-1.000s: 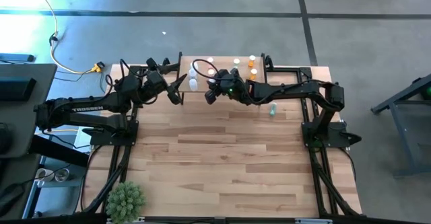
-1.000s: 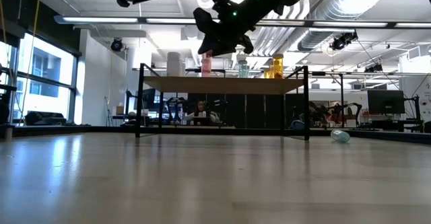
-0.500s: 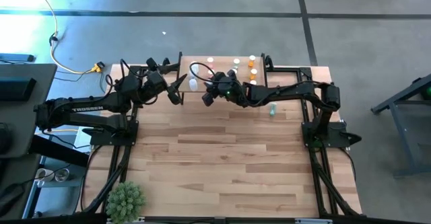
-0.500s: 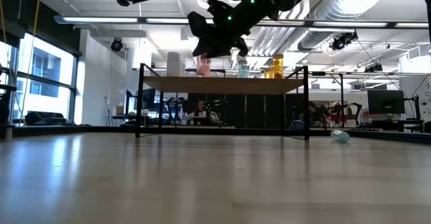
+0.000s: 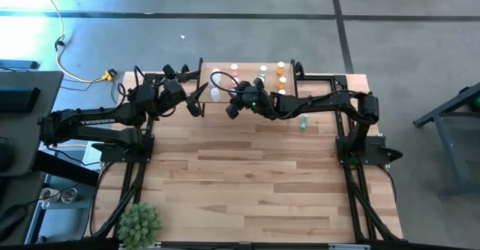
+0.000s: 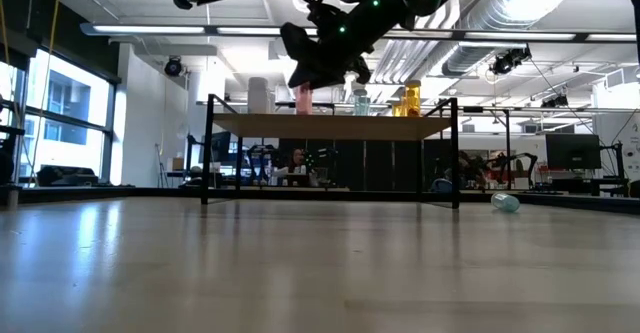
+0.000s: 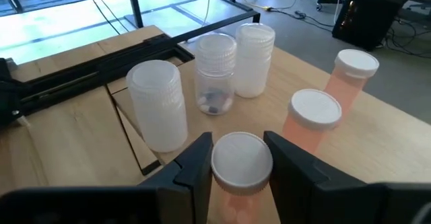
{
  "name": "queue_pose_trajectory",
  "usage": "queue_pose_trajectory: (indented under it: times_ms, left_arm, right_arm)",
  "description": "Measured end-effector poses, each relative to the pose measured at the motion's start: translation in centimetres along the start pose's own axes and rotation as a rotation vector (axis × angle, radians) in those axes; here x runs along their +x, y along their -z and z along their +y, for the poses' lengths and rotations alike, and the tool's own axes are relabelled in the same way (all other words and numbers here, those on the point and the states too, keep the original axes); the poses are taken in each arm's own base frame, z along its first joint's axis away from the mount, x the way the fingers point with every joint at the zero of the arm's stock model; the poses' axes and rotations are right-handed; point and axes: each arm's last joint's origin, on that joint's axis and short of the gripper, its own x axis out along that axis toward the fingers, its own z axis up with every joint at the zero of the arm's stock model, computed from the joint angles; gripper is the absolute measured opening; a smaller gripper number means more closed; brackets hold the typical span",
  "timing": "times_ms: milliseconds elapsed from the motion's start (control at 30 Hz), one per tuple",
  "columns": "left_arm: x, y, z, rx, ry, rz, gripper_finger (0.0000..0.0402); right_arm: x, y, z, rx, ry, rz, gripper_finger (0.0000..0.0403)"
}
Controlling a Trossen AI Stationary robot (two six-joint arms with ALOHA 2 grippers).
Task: Pick and place medicine bottles onto shelf by color
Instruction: Put the pink pill bottle on the shelf aligned with the other pink pill bottles
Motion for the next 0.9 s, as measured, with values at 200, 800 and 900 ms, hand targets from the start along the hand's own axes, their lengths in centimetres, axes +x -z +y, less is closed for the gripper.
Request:
queue_pose_trajectory:
  times_ms: [200,800,900]
  left_arm:
    - [0.0,0.0,0.0,0.0,0.0,0.0,0.0211]
    - [0.0,0.0,0.0,0.0,0.0,0.0,0.0211]
    - [0.0,0.0,0.0,0.0,0.0,0.0,0.0211]
  right_arm:
    - [0.02,-0.01,-0.07,0.0,0.002,0.001,0.0123]
    - [0.06,-0.11,-0.11,0.011,0.001,-0.01,0.0126]
    - [0.06,-0.12,-0.14,0.011,0.013,-0.013,0.0126]
